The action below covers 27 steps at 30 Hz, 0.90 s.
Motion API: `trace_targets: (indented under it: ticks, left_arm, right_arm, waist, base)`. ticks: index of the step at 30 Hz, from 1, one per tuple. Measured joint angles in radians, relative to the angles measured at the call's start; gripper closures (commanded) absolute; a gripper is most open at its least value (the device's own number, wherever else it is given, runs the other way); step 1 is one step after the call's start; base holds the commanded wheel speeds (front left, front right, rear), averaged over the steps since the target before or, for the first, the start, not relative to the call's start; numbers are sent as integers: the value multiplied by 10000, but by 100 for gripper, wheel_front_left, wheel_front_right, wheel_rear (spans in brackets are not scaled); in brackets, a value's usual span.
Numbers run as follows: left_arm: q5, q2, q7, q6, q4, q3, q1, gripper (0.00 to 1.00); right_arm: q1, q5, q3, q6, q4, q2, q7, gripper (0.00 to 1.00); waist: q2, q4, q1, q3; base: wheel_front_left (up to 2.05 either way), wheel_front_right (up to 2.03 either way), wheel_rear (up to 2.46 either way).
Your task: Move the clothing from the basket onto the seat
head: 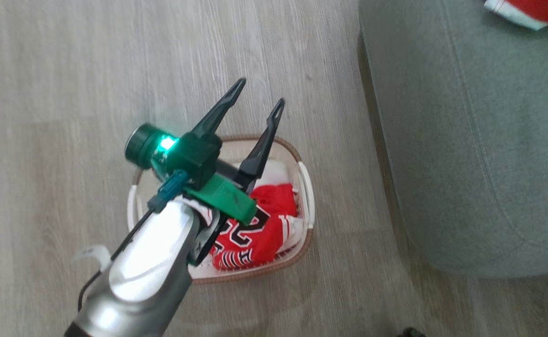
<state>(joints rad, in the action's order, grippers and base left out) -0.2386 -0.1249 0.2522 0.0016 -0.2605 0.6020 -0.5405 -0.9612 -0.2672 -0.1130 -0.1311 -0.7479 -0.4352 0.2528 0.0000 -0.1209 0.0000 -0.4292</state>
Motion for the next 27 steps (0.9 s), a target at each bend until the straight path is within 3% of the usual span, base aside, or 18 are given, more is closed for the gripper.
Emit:
trace_targets:
  ticks: [11,27]
  left_arm:
    - [-36,121,0,192,-46,-984,1809,0]
    - [-36,113,0,1053,351,-3047,4658,0]
  right_arm:
    - [2670,46,364,0,1041,1290,0,0]
    - [6586,1195,876,2,3147,3476,-2,0]
  waist:
    - [0,655,-1,1877]
    - [0,1552,-1,3901]
  base:
    - [0,0,0]
    - [0,0,0]
